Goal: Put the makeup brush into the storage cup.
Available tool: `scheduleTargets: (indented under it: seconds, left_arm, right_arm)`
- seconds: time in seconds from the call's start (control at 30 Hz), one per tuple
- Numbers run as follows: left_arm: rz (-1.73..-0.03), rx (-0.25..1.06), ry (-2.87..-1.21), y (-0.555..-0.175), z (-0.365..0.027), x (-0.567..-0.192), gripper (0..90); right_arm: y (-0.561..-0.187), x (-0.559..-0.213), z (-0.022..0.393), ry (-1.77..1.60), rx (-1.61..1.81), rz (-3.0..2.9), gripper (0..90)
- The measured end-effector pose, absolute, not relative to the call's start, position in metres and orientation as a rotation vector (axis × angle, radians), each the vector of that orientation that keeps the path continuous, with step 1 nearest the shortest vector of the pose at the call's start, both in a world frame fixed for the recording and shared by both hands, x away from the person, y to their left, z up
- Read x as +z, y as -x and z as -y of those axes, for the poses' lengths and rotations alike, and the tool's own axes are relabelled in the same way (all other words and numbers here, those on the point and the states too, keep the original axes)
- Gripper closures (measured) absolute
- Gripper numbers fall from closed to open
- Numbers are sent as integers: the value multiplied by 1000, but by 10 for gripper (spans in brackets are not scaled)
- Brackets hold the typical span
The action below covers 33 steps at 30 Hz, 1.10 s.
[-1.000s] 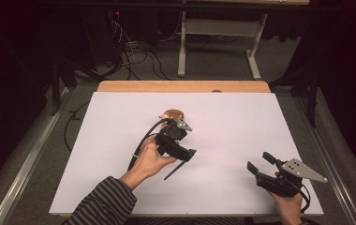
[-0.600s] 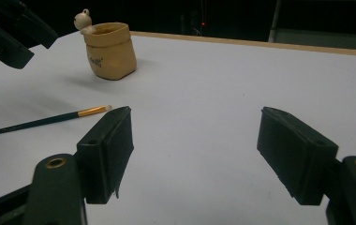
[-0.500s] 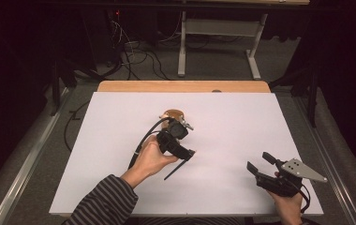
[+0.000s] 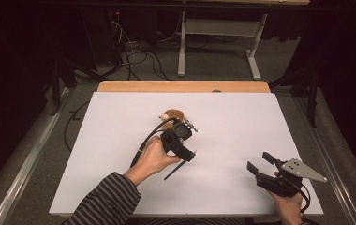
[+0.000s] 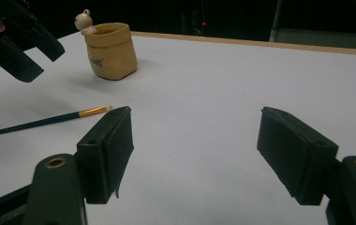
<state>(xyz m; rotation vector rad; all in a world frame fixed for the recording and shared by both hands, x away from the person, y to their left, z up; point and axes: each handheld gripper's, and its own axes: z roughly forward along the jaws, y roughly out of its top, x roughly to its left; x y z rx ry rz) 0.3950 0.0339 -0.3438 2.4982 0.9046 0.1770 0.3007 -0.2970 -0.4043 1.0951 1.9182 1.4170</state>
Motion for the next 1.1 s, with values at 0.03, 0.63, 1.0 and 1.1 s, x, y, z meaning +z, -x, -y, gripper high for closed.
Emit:
scheduleTargets:
  seconds: [0.03, 0.63, 1.0, 1.1]
  left_arm:
    - [-908, 172, -2505, -396, -34, -344, 343]
    - [-945, 118, -2584, -406, -25, -360, 434]
    - [-971, 86, -2629, -412, -20, -370, 460]
    - [-979, 81, -2642, -413, -19, -373, 460]
  right_arm:
    - [-301, -404, 297, -1095, 1417, -1918, 289]
    - [-301, -405, 296, -1094, 1412, -1923, 292]
    - [-301, -405, 296, -1093, 1412, -1928, 293]
    - [-301, -405, 296, -1095, 1413, -1928, 293]
